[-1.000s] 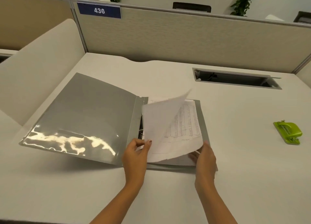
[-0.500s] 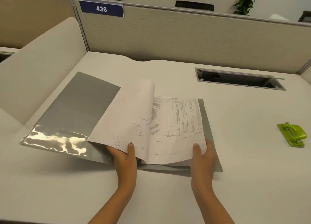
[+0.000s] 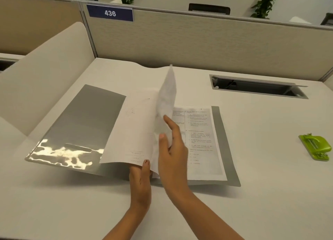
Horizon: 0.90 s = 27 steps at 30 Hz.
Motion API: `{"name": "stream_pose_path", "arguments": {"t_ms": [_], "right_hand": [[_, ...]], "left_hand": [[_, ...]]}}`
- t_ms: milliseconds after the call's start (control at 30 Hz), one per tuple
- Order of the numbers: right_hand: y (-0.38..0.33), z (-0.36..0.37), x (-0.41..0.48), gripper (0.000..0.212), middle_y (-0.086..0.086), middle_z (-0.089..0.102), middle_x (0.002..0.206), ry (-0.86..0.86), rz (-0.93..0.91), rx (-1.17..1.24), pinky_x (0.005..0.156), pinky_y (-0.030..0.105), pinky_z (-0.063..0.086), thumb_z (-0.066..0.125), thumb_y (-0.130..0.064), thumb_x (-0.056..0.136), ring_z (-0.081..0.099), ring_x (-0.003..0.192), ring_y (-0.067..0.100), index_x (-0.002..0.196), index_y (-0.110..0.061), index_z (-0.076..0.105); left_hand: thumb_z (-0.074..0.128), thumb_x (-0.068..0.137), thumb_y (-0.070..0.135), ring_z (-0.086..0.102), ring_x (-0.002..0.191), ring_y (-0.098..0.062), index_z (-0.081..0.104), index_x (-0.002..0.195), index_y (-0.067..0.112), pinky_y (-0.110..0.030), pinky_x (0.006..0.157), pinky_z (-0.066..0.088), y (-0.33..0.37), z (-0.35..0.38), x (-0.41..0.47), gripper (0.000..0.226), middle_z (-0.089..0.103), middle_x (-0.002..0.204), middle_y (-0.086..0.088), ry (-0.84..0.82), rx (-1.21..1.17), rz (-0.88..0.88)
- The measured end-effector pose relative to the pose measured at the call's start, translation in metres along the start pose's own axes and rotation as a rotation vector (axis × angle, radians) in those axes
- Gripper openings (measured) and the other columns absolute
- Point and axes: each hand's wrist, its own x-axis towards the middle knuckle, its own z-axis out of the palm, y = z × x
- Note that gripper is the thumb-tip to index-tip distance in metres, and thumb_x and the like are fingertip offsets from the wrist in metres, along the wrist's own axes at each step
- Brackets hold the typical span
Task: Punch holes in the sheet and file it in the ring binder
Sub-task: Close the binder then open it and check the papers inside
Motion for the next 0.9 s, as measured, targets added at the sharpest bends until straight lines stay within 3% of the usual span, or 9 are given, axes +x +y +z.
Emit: {"name": "stream_pose_path", "arguments": {"t_ms": [67, 133, 267, 367, 467, 567, 667, 767, 900], "right_hand": [[-0.002, 0.007, 0.0, 0.037, -0.043, 0.033, 0.109, -0.083, 0.017, 0.011, 0.059, -0.003, 0.042, 0.043, -0.017, 0.101, 0.039, 0.089, -0.04, 0.137, -0.028, 0.043], [-0.004, 0.012, -0.002, 0.033, -0.042, 0.04, 0.107, -0.151, 0.043, 0.039, 0.061, -0.003, 0.042, 0.043, -0.025, 0.1, 0.043, 0.087, -0.037, 0.133, -0.032, 0.045], [0.004, 0.009, 0.0, 0.034, -0.027, 0.062, 0.108, -0.159, 0.123, 0.175, 0.073, 0.009, 0.051, 0.037, -0.056, 0.085, 0.062, 0.095, -0.013, 0.113, -0.044, 0.052], [0.019, -0.007, 0.006, 0.056, -0.016, 0.068, 0.116, 0.002, 0.078, 0.139, 0.093, 0.013, 0.047, 0.023, -0.069, 0.087, 0.059, 0.114, 0.0, 0.103, -0.037, 0.066], [0.04, -0.035, 0.012, 0.058, -0.013, 0.069, 0.11, 0.207, 0.104, -0.016, 0.096, 0.01, 0.036, 0.021, -0.055, 0.097, 0.056, 0.115, 0.002, 0.098, -0.026, 0.072], [0.072, -0.068, 0.016, 0.028, 0.002, 0.058, 0.125, 0.349, 0.236, -0.614, 0.102, 0.035, 0.038, 0.046, -0.039, 0.097, 0.044, 0.122, 0.024, 0.114, -0.024, 0.062], [0.091, -0.089, 0.01, 0.058, 0.015, 0.037, 0.139, 0.266, 0.459, -1.077, 0.104, 0.043, 0.032, 0.057, -0.047, 0.086, 0.032, 0.124, 0.035, 0.133, -0.017, 0.042], [0.093, -0.096, 0.004, 0.068, 0.017, 0.032, 0.137, 0.178, 0.579, -1.138, 0.1, 0.044, 0.036, 0.057, -0.053, 0.084, 0.035, 0.121, 0.037, 0.135, -0.016, 0.033], [0.09, -0.096, 0.009, 0.071, 0.019, 0.033, 0.133, 0.192, 0.639, -0.935, 0.098, 0.043, 0.042, 0.067, -0.044, 0.082, 0.041, 0.118, 0.04, 0.133, -0.008, 0.032]], "left_hand": [[0.057, 0.08, 0.06, 0.061, 0.103, -0.003, 0.045, 0.115, 0.03, -0.014, 0.082, 0.053, -0.007, -0.002, -0.001, 0.048, 0.064, 0.099, 0.028, -0.029, 0.027, -0.023], [0.059, 0.09, 0.032, 0.06, 0.1, -0.008, 0.043, 0.113, 0.024, -0.009, 0.078, 0.049, -0.012, -0.003, 0.0, 0.029, 0.058, 0.095, 0.026, -0.063, 0.143, -0.071], [0.067, 0.085, 0.014, 0.059, 0.088, 0.017, 0.048, 0.113, 0.02, -0.003, 0.07, 0.048, -0.005, -0.006, 0.005, 0.035, 0.063, 0.092, 0.029, -0.077, 0.28, 0.051], [0.057, 0.085, 0.026, 0.065, 0.094, -0.008, 0.048, 0.121, 0.016, -0.007, 0.07, 0.051, 0.001, -0.005, 0.006, 0.038, 0.062, 0.104, 0.011, -0.042, 0.247, 0.069], [0.053, 0.091, 0.025, 0.064, 0.095, -0.018, 0.055, 0.116, 0.011, -0.006, 0.066, 0.05, -0.008, -0.007, 0.008, 0.029, 0.064, 0.101, 0.006, -0.006, 0.271, 0.0], [0.052, 0.093, 0.021, 0.063, 0.089, -0.015, 0.057, 0.112, 0.0, -0.004, 0.06, 0.048, -0.012, -0.009, 0.01, 0.029, 0.064, 0.097, 0.003, 0.001, 0.279, -0.036], [0.051, 0.094, 0.018, 0.062, 0.089, -0.013, 0.057, 0.111, 0.004, -0.003, 0.061, 0.047, -0.009, -0.008, 0.01, 0.023, 0.063, 0.095, 0.008, 0.001, 0.275, -0.035], [0.052, 0.094, 0.015, 0.061, 0.087, -0.008, 0.053, 0.11, 0.012, -0.002, 0.06, 0.047, -0.006, -0.006, 0.008, 0.016, 0.06, 0.095, 0.013, 0.013, 0.244, -0.039], [0.052, 0.094, 0.015, 0.058, 0.089, -0.004, 0.05, 0.118, 0.013, -0.008, 0.068, 0.052, -0.006, -0.008, 0.01, 0.025, 0.059, 0.101, 0.014, 0.035, 0.23, -0.048]]}}
